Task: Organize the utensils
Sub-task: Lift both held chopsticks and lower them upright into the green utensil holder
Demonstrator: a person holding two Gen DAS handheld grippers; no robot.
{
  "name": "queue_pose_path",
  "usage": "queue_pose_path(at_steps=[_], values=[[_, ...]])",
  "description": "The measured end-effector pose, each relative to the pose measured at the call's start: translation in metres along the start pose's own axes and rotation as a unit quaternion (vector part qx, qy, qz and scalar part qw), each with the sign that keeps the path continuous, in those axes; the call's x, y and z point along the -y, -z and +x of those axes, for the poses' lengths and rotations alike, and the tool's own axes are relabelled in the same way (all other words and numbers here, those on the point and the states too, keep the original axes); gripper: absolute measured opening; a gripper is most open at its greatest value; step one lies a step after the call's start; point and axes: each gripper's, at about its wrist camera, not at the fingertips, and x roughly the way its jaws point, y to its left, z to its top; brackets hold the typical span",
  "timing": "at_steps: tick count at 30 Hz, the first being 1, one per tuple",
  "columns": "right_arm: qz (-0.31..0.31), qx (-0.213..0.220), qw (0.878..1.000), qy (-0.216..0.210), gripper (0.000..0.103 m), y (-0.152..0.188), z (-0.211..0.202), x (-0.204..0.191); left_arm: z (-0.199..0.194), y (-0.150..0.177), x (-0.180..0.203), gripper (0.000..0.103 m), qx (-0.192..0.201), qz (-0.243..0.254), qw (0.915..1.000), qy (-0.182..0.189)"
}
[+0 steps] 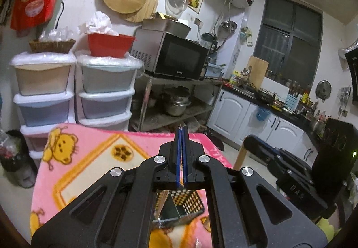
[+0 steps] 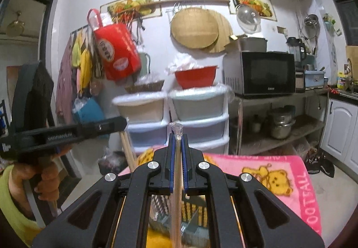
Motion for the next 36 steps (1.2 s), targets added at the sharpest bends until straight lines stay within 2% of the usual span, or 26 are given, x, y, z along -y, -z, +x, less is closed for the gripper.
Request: queue_pose_path(at_steps=[6,12,20,25,36], values=[[0.009,0.024,1.0,0.014,0.006,-0.014,0.016,0.011,0.014,-0.002,-0.008,0.0,0.007,0.003,0.9998,-0.019],[0.01,0.024,0.999,0.032,0.006,-0.003,0.038,0.019,0.037,0.015,-0.024,0.0,-0.012,-0.012,0.9996,-0.021],[0.023,0.022,0.997,0.065,0.006,0.027,0.054,0.033,0.06,0.042,-0.026,0.0,-0.035,0.005,0.9989,-0.029],[0.03,0.003,0.996,0.08,0.006,0.049,0.067,0.036,0.072,0.062,-0.026,0.0,-0.049,0.019,0.9978,-0.039],[0.06,-0.023,0.993,0.098,0.006,0.08,0.076,0.044,0.079,0.083,-0.028,0.0,-0.06,0.033,0.9963,-0.052]])
